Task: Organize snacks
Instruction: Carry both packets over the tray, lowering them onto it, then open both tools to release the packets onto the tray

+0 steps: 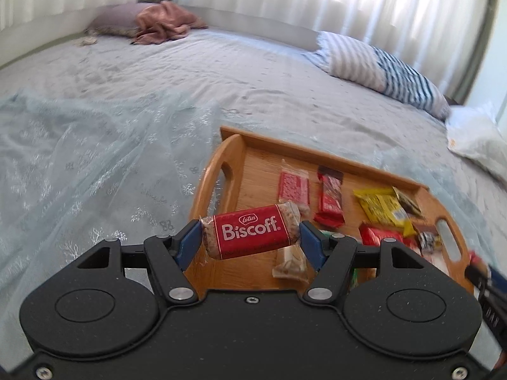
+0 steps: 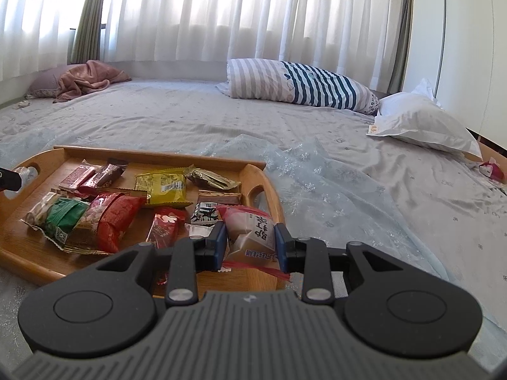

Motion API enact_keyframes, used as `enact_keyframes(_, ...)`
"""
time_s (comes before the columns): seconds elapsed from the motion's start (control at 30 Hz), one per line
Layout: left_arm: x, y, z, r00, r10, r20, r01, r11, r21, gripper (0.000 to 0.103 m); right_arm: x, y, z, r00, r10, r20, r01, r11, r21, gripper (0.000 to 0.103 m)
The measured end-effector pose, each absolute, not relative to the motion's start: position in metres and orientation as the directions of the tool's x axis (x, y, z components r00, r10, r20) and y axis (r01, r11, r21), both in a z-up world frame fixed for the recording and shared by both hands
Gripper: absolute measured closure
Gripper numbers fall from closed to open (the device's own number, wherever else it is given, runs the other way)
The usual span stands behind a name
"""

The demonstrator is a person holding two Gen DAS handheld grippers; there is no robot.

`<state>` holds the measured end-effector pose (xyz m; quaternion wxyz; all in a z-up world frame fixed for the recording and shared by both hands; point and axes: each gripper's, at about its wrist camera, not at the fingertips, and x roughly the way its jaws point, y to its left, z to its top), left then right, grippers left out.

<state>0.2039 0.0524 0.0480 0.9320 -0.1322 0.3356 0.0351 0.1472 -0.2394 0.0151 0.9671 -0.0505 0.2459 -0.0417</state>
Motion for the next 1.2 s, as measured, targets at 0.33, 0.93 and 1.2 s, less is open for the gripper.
enact_keyframes(0.33,0.213,0.040,0.049,0.763,0.058,-0.643,-0.311,0.906,-0.287,0.039,0.164,-0.241,0.004,0.855,-0.105,-0.508,0.065,0.993,-0.096,0.067)
enact_keyframes(0.93,0.231,0.030,0.031,0.673,0.066,-0.737,-0.439,0.837,-0.326,0.038,0.173,-0.242,0.000,0.848,-0.048,-0.529,0.023,0.998,-0.053,0.066)
enact_keyframes(1.2,0.237,0.026,0.028,0.662,0.071,-0.746,-0.443,0.840,-0.313,0.037,0.177,-0.234,0.000,0.844,-0.003,-0.536,-0.007,1.000,-0.016,0.066)
